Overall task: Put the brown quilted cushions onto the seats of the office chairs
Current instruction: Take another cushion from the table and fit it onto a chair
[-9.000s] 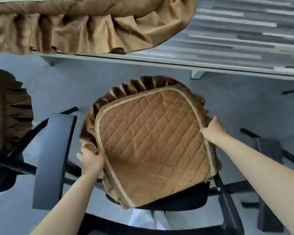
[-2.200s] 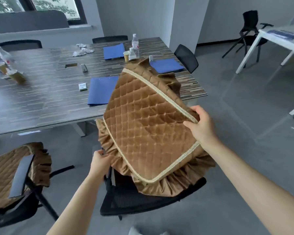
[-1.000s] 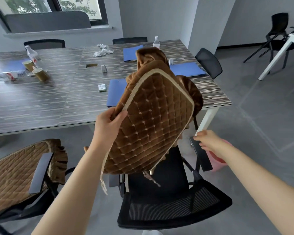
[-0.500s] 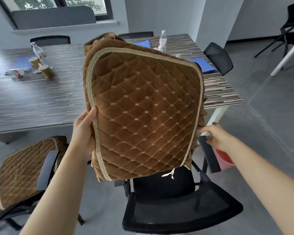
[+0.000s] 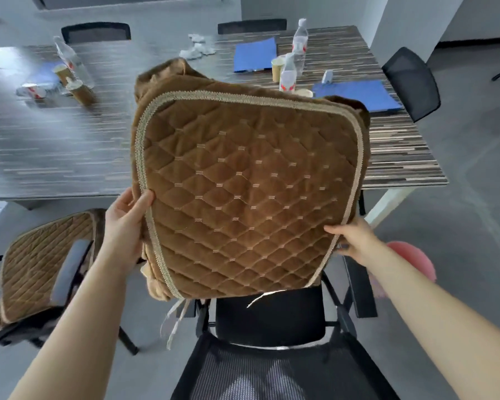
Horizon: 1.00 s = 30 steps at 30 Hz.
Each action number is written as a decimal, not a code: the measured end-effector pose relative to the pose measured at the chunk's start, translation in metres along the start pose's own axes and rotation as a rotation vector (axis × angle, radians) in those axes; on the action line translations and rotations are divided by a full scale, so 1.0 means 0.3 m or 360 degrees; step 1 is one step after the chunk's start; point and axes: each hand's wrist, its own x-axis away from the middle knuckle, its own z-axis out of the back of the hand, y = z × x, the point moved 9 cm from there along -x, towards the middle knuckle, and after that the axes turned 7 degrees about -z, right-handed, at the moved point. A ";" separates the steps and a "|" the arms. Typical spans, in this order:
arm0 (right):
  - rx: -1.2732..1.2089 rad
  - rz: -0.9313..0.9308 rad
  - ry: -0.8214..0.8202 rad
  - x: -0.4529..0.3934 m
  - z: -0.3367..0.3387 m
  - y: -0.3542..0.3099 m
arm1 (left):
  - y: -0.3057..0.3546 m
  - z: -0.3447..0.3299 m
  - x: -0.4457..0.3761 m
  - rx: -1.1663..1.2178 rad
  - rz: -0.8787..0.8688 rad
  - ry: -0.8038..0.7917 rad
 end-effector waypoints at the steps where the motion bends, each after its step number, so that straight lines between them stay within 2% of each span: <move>1: 0.0039 0.0052 0.0089 -0.031 0.030 -0.012 | -0.057 -0.001 -0.010 -0.0111 0.0007 0.0069; 5: 0.0271 0.0199 0.0431 -0.147 0.123 -0.004 | -0.333 -0.008 -0.004 -0.0512 0.0136 0.0283; 10: 0.0572 0.0169 0.0737 -0.235 0.205 0.160 | -0.673 -0.002 0.087 -0.0761 0.0412 0.0401; 15: 0.0798 0.0175 0.0806 -0.331 0.205 0.336 | -1.002 0.021 0.149 -0.0827 0.0651 0.0459; 22: 0.1336 0.0372 0.0730 -0.509 0.043 0.519 | -1.254 -0.153 0.105 -0.0986 0.0556 0.0260; 26: 0.1325 0.0267 0.0881 -0.647 0.047 0.510 | -1.360 -0.140 0.020 -0.0965 0.0597 0.0377; 30: 0.1376 0.0125 0.0808 -0.734 0.081 0.526 | -1.459 -0.057 -0.030 -0.0981 0.0669 0.0364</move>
